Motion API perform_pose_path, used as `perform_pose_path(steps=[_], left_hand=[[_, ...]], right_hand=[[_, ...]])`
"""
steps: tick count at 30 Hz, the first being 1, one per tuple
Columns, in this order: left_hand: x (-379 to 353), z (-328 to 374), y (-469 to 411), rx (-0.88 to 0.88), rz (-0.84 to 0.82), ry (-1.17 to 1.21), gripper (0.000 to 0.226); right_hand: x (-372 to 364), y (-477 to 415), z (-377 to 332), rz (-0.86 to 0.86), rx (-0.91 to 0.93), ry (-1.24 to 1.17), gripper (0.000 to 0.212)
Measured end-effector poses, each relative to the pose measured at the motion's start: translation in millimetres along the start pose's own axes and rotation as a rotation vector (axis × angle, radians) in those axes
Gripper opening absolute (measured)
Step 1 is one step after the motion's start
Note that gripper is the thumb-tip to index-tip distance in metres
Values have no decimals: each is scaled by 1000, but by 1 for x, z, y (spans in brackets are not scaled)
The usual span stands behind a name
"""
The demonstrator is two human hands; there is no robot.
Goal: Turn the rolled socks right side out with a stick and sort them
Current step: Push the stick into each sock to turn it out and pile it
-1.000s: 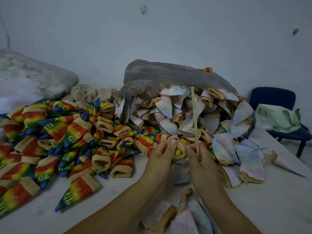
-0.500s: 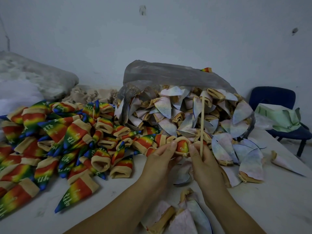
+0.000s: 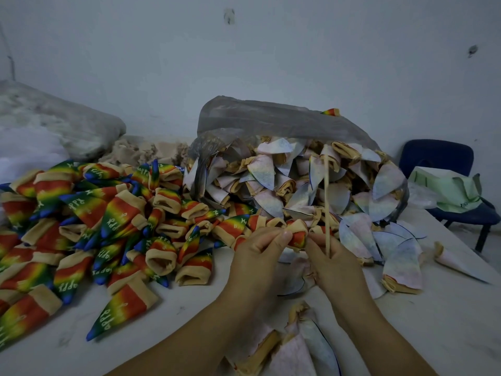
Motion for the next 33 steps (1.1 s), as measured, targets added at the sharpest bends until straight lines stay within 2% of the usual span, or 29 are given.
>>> perform_pose_path(steps=[6,12,20,30,33], left_hand=[[-1,-1,1,19,-35,22,19],[0,0,0,26,-42,-6,17],[0,-4,1,68,-30,48,21],[3,-11,2,168,52,173,23],[1,-13,2,189,23,205,24]], right_hand=[[1,1,0,-80,-87,-138,26],[0,-2,4,-132,-117,-278,24],[-2,-2,1,-168,-10,-100,12],[-11,2,0,-201,17,-136,21],[-11,3,1,-128,30,-139,20]])
Point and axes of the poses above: each hand's wrist, its own y-axis away from the middle knuckle, its own x-axis out of the back of the hand, z = x × y, the point moved 5 cm from there along -y, towards the middle knuckle, and after that the axes turned 4 degrees about -z, right-handed, at the moved point
